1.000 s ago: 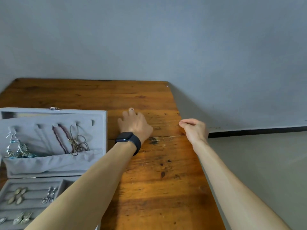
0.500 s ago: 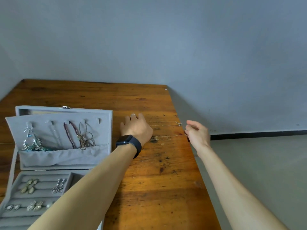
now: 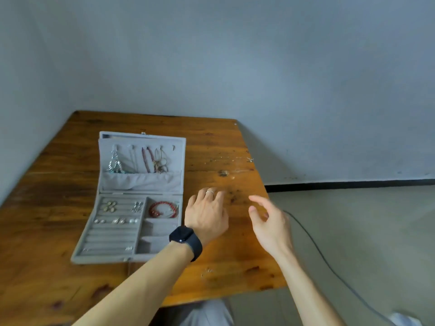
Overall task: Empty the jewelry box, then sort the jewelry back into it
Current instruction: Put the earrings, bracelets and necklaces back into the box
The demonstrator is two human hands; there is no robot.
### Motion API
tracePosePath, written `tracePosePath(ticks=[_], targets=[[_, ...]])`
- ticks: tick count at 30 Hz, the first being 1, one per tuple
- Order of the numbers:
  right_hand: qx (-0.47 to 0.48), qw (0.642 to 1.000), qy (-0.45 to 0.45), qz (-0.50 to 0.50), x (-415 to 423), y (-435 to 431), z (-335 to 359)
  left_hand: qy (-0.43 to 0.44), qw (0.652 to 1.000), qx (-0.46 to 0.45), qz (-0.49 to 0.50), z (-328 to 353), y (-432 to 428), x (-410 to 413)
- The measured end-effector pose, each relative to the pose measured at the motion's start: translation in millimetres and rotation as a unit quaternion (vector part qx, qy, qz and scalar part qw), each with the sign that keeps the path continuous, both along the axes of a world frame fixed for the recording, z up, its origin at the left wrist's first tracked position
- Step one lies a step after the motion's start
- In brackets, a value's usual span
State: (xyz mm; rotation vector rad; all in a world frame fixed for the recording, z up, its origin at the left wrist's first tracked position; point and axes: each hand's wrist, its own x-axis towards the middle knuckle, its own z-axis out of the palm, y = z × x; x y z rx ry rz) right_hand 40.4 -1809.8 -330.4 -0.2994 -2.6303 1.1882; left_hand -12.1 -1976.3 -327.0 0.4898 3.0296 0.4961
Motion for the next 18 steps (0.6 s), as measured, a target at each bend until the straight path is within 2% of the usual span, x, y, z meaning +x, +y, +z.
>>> tracePosePath(ticks=[9,13,18], targets=[[0.022,0.998,0.055,0.02,133.1,-57.7,-31.9,0.036,0.993,0.113,0.014,-19.3,-85.4,137.5],[0.1,0.993,0.048,0.035,154.8,-68.7,-49.0,0.094,0.993,0.071,-0.015,-41.7,-102.0,174.1],[0.18,0.982,0.036,0.032,159.5,-65.4,-68.7,0.124,0.99,0.003,-0.065,-60.3,-94.7,188.1]])
